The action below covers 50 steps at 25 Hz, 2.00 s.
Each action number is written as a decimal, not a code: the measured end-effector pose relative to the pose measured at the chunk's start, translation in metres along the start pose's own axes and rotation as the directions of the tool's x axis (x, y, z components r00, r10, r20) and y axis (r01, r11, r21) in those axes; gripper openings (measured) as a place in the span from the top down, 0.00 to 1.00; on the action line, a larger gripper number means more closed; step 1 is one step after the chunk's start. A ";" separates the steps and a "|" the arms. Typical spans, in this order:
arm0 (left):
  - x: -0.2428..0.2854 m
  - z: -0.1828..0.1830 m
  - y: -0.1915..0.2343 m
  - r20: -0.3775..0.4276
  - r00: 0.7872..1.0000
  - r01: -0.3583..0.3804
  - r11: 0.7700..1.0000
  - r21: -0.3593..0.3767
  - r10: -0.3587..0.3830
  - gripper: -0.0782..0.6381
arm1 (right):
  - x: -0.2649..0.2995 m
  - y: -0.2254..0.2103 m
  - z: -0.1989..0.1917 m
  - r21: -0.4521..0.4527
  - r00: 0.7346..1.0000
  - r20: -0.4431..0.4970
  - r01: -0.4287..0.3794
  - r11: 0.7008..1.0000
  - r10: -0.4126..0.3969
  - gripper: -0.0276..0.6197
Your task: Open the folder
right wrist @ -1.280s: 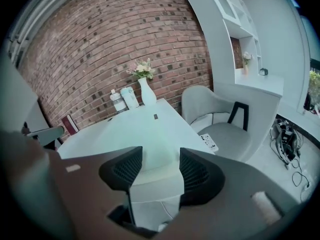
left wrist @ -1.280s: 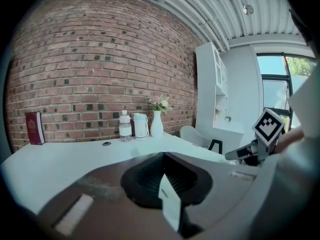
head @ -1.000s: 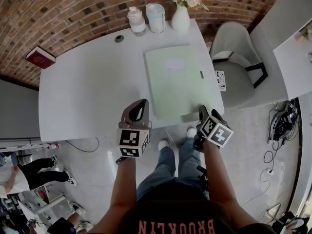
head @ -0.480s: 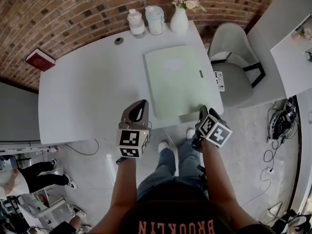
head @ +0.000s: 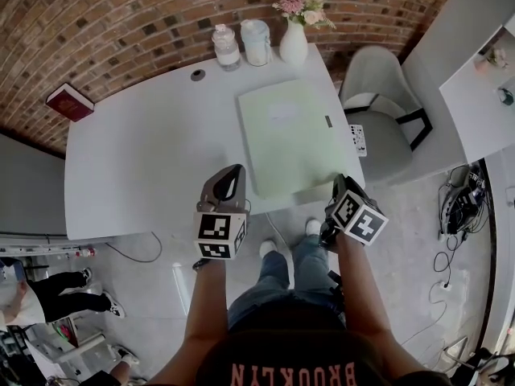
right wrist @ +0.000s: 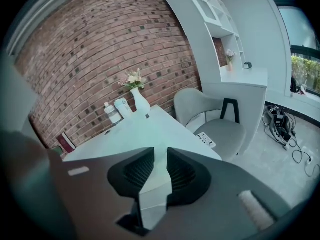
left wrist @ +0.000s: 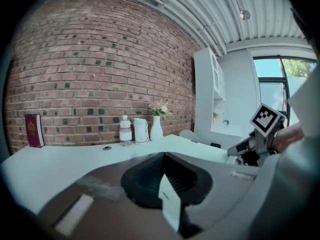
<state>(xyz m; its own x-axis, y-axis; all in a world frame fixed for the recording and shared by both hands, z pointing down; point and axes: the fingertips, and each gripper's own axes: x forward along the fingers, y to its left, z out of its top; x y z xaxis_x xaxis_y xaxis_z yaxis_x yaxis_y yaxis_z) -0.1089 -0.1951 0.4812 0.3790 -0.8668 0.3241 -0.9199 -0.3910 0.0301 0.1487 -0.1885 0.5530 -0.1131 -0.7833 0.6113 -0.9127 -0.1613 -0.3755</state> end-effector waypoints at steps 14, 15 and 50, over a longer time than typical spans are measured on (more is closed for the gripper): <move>-0.021 0.020 -0.001 0.077 0.996 -0.041 0.999 -0.023 0.043 0.89 | -0.037 0.037 0.026 -0.082 0.982 0.046 -0.180 0.980 0.184 0.90; -0.023 0.022 0.000 0.085 0.995 -0.045 0.999 -0.024 0.046 0.89 | -0.039 0.041 0.028 -0.093 0.979 0.047 -0.195 0.976 0.200 0.90; -0.081 0.042 0.061 0.155 0.962 -0.218 0.975 -0.044 0.223 0.89 | -0.076 0.205 0.044 -0.364 0.683 -0.206 -0.718 0.593 0.701 0.74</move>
<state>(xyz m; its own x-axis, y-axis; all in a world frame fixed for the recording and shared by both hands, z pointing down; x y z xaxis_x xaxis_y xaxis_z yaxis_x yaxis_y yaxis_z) -0.1915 -0.1621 0.4176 0.1757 -0.9694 0.1717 -0.9840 -0.1782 0.0006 -0.0125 -0.1888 0.3989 -0.7976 -0.5245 0.2980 -0.6032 0.6854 -0.4080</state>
